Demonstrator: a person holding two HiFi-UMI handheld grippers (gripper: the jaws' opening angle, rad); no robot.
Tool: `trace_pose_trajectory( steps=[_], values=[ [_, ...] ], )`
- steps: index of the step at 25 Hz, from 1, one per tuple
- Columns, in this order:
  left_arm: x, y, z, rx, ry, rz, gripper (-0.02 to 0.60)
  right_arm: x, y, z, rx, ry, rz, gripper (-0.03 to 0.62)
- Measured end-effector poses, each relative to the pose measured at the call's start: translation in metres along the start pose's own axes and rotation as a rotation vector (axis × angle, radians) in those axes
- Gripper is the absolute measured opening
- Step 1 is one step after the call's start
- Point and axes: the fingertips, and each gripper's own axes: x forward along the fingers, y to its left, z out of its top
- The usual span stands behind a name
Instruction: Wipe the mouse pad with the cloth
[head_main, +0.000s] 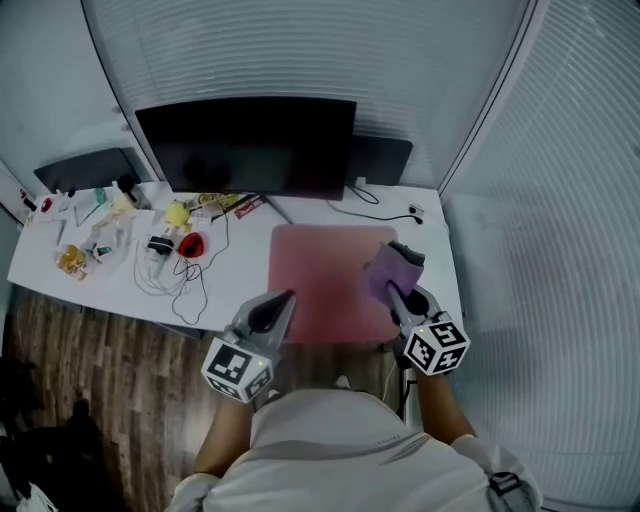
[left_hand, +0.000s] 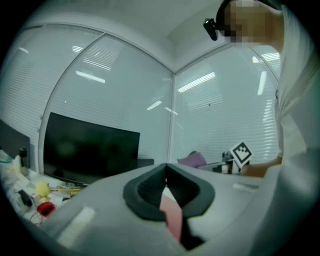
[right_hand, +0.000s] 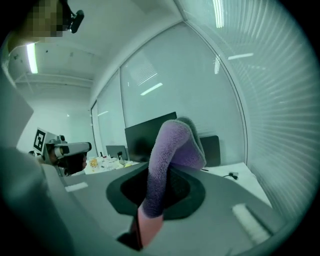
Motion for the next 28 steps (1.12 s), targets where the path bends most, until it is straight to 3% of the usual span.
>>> trace_pose_trajectory(
  steps=[10, 28],
  values=[
    [-0.048, 0.04, 0.014, 0.032, -0.029, 0.085, -0.002, 0.022, 0.05, 0.009, -0.075, -0.006, 0.031, 0.051],
    [-0.052, 0.055, 0.003, 0.022, -0.008, 0.049, -0.002, 0.033, 0.06, -0.003, -0.047, 0.014, 0.008, 0.051]
  ],
)
